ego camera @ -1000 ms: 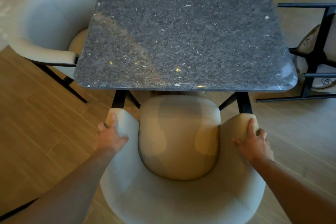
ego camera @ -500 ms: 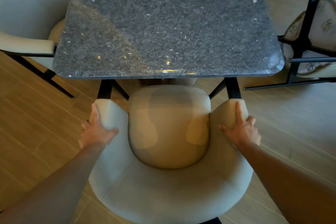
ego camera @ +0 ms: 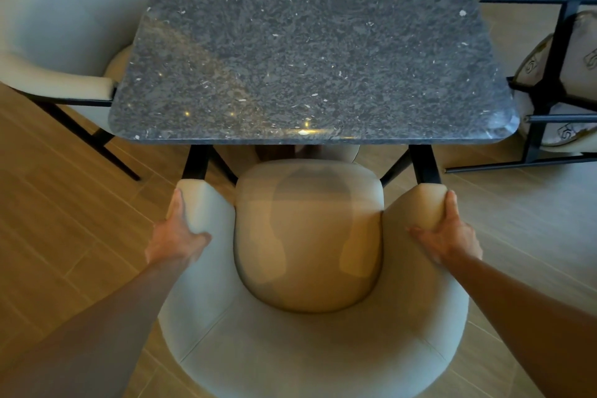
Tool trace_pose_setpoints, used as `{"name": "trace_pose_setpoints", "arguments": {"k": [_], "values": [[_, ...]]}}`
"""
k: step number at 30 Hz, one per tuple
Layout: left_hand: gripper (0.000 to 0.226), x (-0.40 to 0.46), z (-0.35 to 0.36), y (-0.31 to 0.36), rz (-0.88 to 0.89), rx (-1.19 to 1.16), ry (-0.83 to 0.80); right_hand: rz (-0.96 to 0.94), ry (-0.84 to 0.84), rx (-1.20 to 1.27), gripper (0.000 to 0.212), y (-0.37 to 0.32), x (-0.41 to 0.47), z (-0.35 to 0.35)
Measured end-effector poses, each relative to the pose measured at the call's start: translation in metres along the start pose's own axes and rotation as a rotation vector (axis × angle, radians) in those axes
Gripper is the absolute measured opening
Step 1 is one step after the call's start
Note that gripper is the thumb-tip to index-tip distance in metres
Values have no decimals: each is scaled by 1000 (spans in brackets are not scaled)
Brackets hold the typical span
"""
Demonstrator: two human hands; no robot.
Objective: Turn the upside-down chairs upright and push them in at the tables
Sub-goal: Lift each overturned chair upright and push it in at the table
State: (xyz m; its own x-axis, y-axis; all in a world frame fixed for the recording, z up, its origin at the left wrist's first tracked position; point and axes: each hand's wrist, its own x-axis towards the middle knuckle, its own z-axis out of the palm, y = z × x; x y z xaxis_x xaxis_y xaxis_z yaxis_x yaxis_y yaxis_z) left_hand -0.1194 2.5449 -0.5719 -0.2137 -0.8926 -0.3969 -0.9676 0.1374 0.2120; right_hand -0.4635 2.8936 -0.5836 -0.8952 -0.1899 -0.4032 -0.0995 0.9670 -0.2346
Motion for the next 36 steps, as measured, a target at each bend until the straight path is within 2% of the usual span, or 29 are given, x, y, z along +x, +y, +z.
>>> {"name": "trace_pose_setpoints", "arguments": {"k": [5,17,36], "values": [[123,1,1,-1,-1,-7,12,-18,52,12,114,0,0,1],[116,17,-9,9,1,-5,-3,-27,40,27,112,-12,15,-3],[120,38,-16,11,-4,-23,-14,-35,19,30,112,-29,24,-1]]}}
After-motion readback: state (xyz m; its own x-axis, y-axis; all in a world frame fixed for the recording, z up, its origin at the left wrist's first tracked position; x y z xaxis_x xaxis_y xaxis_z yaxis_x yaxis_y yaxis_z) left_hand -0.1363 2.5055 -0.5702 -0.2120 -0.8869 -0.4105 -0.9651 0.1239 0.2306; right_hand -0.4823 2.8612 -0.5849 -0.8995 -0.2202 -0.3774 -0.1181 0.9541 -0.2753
